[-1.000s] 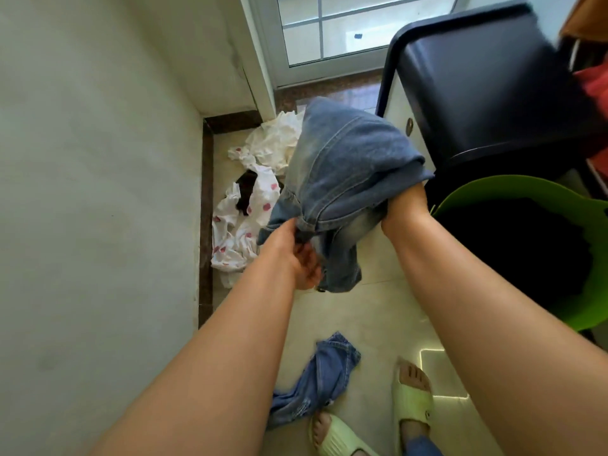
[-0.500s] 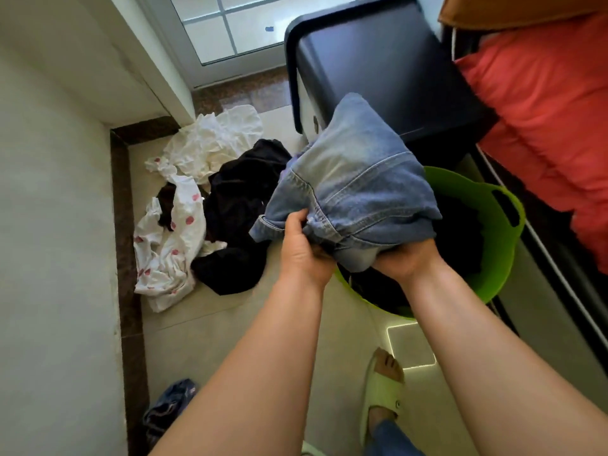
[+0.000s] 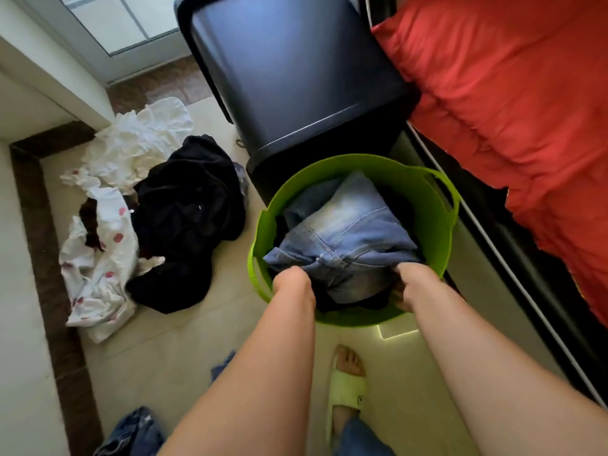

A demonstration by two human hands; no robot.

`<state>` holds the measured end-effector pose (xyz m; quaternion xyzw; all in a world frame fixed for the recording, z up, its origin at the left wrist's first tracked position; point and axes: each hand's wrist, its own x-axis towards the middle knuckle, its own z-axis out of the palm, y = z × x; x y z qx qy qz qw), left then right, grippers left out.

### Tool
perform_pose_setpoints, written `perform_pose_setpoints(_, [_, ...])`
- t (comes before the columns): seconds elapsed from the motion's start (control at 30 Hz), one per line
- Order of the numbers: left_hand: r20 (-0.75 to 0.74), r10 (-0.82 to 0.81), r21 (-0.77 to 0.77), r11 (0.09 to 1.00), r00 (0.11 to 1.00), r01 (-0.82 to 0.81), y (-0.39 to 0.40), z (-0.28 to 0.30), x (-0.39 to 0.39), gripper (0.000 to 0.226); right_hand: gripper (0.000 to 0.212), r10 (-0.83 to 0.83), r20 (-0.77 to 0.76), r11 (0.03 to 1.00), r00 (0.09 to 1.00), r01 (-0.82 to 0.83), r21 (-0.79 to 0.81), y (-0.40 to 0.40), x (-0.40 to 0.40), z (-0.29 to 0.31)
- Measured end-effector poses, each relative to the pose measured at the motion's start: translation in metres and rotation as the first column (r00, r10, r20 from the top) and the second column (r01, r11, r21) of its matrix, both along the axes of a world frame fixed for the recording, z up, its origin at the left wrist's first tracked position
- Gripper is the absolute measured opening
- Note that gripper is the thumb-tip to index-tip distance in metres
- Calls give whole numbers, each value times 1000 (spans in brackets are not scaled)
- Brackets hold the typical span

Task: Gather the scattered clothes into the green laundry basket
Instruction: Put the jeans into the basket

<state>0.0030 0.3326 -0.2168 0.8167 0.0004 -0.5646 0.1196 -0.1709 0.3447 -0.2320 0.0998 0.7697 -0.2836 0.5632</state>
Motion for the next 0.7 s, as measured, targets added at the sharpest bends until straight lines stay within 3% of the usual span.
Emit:
perform_pose_setpoints(0.07, [68,86,-67,994,994,-82,7,-13,15,40,38,37,-169,999,985,-33,24,6,7,-9])
perform_pose_setpoints(0.2, [48,14,-181,984,999,-5,13,-13,27,40,52,319,-431,945,844,-317,78,5,28,0])
perform_pose_setpoints(0.3, [-42,5,-154,988,999,-11,11,-5,33,17,42,463,-487,879,741,-452,149,1,46,19])
perform_pose_setpoints(0.47, [-39,8,-255,967,999,-17,12,-3,61,25,25,623,-524,682,581,-731,0,-5,103,30])
perform_pose_setpoints(0.7, [-26,48,-235,971,999,-53,48,-20,168,20,26,774,-418,469,476,-874,-127,23,226,24])
